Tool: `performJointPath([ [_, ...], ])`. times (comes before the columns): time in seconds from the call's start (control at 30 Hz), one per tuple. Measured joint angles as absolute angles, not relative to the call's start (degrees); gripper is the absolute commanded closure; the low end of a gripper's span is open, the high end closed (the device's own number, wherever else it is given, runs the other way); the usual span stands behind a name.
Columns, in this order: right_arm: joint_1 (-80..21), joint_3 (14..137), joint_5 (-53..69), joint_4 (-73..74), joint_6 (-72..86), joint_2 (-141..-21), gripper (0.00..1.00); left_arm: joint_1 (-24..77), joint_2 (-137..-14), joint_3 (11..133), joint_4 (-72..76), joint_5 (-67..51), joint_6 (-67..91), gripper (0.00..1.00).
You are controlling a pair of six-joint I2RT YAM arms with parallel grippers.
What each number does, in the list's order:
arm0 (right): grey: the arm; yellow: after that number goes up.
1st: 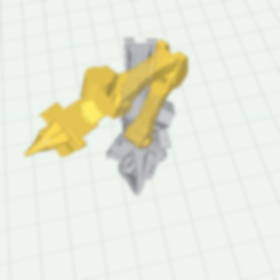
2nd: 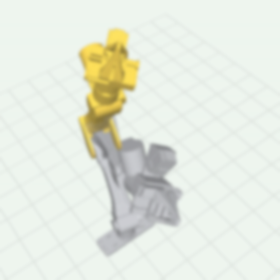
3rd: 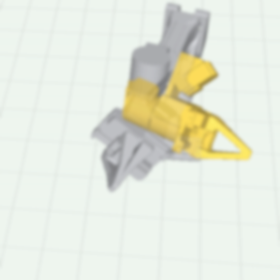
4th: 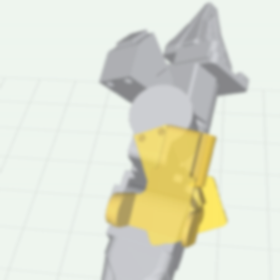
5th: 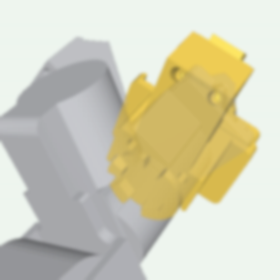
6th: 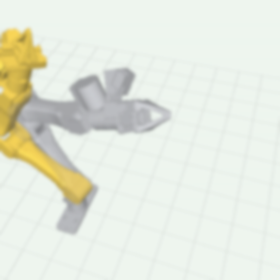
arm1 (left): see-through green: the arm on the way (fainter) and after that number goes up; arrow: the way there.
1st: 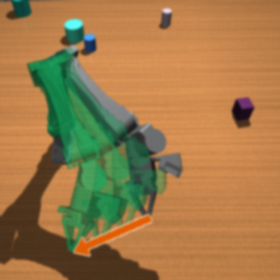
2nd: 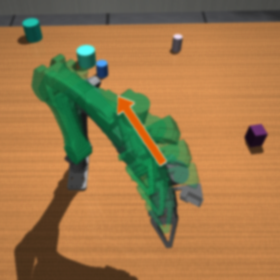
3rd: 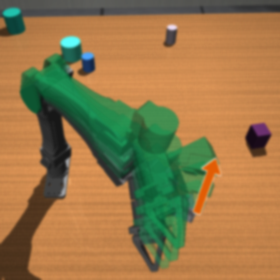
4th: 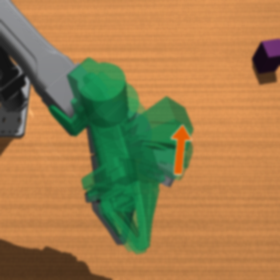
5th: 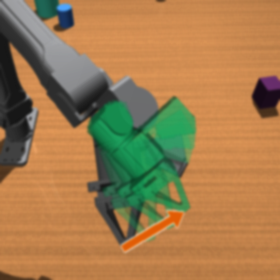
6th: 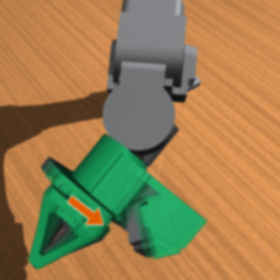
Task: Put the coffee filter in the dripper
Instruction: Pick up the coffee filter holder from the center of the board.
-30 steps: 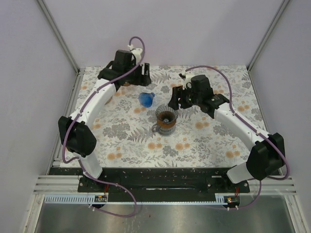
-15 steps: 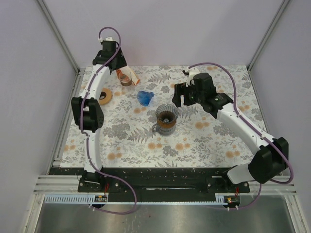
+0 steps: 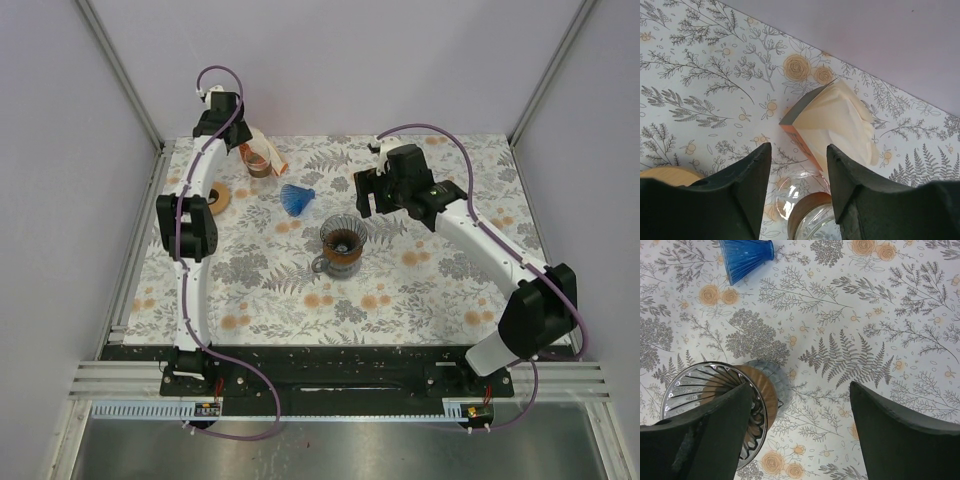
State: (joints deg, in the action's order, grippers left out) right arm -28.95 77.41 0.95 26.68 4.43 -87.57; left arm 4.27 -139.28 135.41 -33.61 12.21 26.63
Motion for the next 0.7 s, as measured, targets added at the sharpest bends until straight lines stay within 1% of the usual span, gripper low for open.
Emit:
performJointPath([
  [0.27, -28.9, 78.5, -0.8, 27.9, 2.3, -89.1, 0.12, 4.1, -142.3, 136.9, -31.7, 11.8, 27.0, 0.60],
  [0.33, -28.9, 78.7, -1.0, 28.1, 1.8, -89.1, 0.12, 3.9, -143.0, 136.9, -31.5, 11.8, 27.0, 0.69],
  [0.4, -28.9, 79.0, -1.1, 28.4, 1.5, -89.2, 0.12, 3.7, -143.5, 137.4, -31.3, 11.8, 27.4, 0.83],
  [0.5, -28.9, 79.5, -1.1, 28.4, 1.3, -89.6, 0.12, 3.5, -143.5, 138.2, -31.0, 11.8, 27.5, 1.00],
  [0.7, -28.9, 79.5, -1.0, 28.6, 1.1, -90.1, 0.12, 3.1, -143.5, 138.3, -31.3, 10.5, 28.4, 1.00],
])
